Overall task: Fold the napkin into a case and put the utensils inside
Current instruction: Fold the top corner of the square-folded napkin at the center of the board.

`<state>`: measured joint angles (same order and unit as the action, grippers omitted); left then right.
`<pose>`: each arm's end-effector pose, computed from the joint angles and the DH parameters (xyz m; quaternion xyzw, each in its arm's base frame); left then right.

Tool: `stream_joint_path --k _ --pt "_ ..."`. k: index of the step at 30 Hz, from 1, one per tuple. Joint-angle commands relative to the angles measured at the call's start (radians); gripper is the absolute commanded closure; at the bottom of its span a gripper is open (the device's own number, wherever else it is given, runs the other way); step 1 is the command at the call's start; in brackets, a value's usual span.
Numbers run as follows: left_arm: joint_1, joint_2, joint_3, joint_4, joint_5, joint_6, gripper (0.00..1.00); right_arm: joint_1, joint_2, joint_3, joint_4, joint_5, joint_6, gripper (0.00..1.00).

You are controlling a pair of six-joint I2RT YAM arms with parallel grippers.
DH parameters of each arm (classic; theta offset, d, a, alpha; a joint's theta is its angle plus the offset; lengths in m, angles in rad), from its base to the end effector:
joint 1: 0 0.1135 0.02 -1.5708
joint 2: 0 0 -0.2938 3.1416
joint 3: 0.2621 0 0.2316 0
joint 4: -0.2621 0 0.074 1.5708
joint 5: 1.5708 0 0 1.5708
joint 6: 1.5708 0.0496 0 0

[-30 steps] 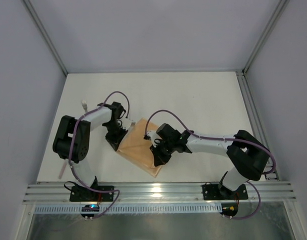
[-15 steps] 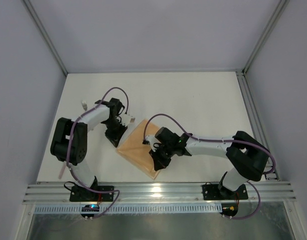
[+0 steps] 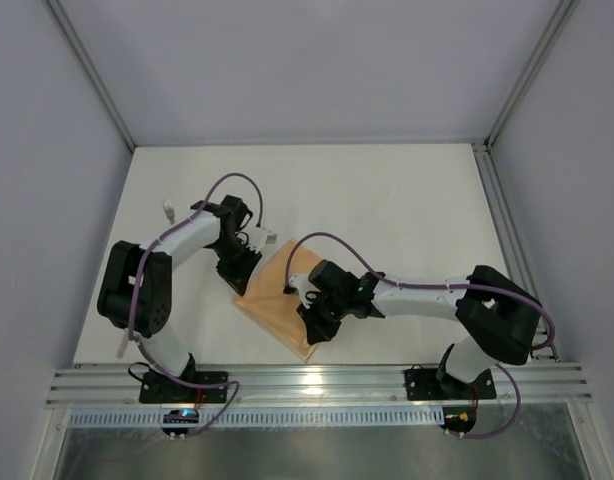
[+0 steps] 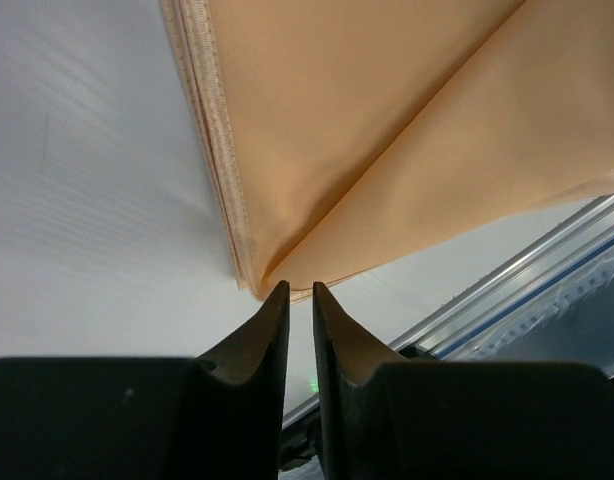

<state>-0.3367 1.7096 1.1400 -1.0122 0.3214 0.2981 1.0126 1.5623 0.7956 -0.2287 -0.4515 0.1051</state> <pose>0.2592 -0.1073 0.2133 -0.3072 -0.9381 0.1599 0.0085 0.1325 0.2530 0.1958 -0.4667 0.8122 0.3286 0.1207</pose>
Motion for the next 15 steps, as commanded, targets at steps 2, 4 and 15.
stream_joint_path --k 2,4,15 --pt "-0.013 -0.025 -0.032 0.015 0.018 0.015 0.83 0.015 0.001 -0.024 0.061 0.019 0.004 0.97" --pt "-0.022 -0.01 -0.046 0.034 -0.004 0.009 0.83 0.015 0.008 -0.038 0.071 0.023 0.008 0.97" --pt "-0.044 0.033 -0.097 0.115 -0.13 0.01 0.86 0.015 -0.016 -0.021 0.048 0.039 0.022 0.72"
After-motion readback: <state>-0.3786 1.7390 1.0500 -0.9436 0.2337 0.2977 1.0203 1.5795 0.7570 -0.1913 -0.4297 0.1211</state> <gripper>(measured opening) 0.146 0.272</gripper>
